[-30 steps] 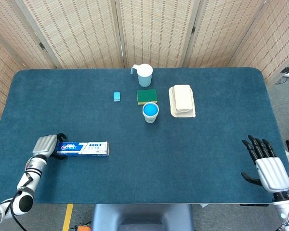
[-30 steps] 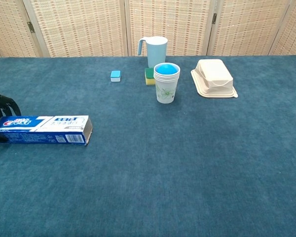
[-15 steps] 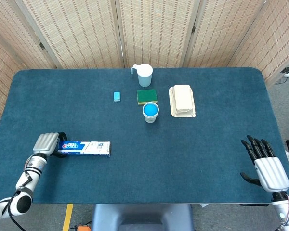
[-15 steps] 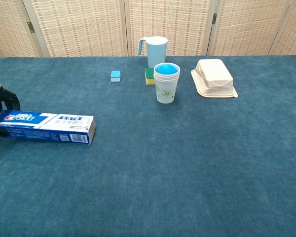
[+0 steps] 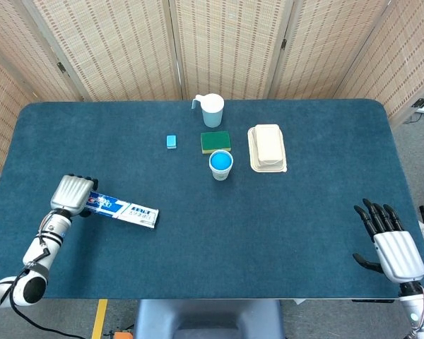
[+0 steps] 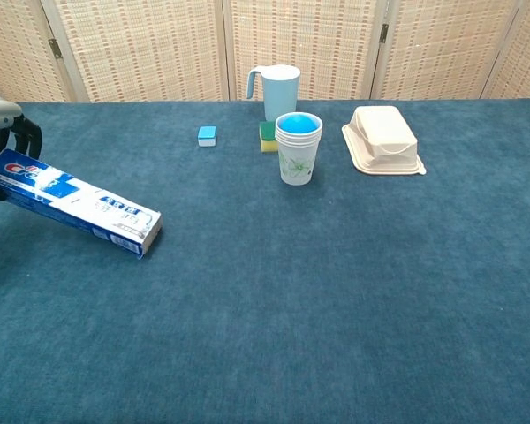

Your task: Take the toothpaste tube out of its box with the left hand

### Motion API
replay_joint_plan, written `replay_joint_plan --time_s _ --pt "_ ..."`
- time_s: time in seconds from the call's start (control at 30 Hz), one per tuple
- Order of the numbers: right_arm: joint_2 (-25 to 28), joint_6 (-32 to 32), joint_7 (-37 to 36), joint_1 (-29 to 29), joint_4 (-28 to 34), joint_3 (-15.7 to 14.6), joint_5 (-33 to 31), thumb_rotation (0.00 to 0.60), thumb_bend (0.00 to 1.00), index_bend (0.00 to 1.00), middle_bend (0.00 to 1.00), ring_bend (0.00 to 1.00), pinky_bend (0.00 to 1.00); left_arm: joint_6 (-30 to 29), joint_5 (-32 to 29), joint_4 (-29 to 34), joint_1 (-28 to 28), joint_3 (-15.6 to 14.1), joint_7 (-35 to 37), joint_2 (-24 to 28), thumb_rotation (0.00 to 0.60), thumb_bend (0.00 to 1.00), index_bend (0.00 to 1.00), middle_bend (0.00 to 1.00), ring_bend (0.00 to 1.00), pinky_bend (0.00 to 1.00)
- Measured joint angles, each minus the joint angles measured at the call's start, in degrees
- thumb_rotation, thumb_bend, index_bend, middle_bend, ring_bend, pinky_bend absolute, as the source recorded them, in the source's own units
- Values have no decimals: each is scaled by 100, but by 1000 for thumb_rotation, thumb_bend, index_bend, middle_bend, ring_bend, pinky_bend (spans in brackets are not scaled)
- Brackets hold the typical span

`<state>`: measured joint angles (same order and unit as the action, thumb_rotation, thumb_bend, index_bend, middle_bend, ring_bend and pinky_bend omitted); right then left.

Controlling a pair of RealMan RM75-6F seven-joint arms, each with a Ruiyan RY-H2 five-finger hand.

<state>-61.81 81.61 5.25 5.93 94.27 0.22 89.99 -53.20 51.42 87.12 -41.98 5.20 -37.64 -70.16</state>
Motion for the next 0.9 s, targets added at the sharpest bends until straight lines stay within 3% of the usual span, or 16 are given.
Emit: replay_joint_plan --time_s 0.37,0.53,0.9 --pt "-48 -85 144 35 14 -5 -19 600 221 0 0 0 0 -138 1590 -316 -118 -219 388 388 600 134 427 513 460 454" --pt "-61 -118 182 63 19 -21 16 600 221 0 0 0 0 67 1652 -85 -342 -171 184 649 600 134 428 514 461 455" --pt "-22 63 40 3 -31 -63 185 600 221 0 0 0 0 53 1522 531 -799 -91 -1453 998 600 134 429 515 459 455"
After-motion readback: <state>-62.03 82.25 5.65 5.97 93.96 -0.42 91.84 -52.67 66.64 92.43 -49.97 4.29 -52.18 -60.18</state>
